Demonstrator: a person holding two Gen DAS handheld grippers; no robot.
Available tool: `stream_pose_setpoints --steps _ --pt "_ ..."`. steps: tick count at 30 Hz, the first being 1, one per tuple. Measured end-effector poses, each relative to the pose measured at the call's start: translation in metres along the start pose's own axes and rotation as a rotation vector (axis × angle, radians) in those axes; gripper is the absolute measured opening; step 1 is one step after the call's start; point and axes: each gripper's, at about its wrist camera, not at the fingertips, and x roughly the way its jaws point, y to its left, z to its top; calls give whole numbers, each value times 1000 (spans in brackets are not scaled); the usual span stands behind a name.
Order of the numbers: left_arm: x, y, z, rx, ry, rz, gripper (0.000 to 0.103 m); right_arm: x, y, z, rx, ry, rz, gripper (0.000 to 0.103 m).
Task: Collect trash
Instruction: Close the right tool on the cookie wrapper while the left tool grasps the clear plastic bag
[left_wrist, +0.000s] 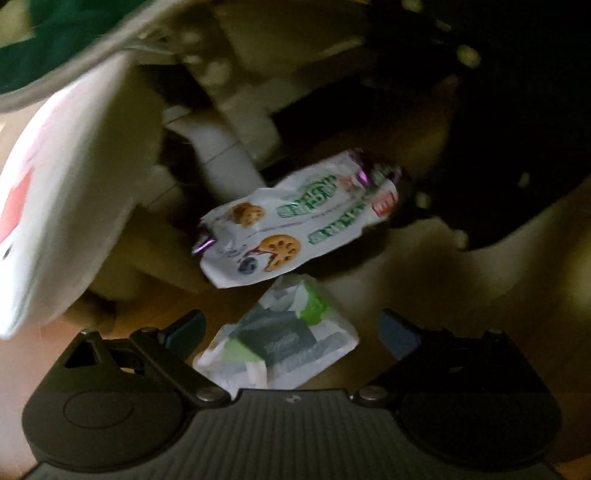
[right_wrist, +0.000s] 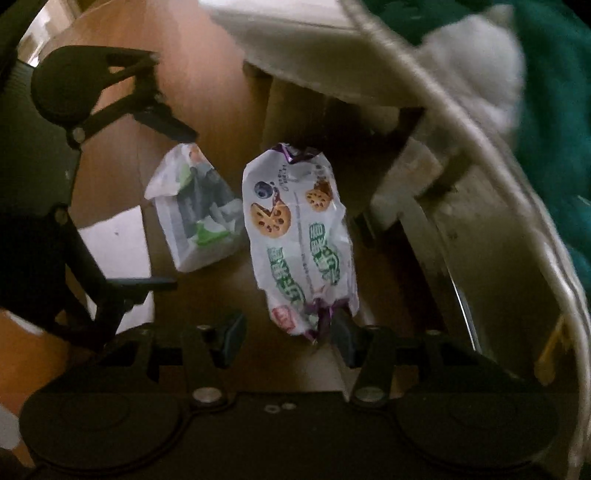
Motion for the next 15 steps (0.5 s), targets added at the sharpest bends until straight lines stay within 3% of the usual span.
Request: stream_pose_setpoints --steps 3,7,13,15 --pt "14 -2 -1 39 13 1 99 14 5 7 -69 -6 2 51" --pt "28 -4 -2 76 34 -15 89 29 11 14 -140 2 6 50" --pt "38 -8 -2 73 41 -29 85 50 12 18 -142 20 3 48" --pt "39 -7 -2 54 36 -36 75 54 12 18 -138 21 4 47"
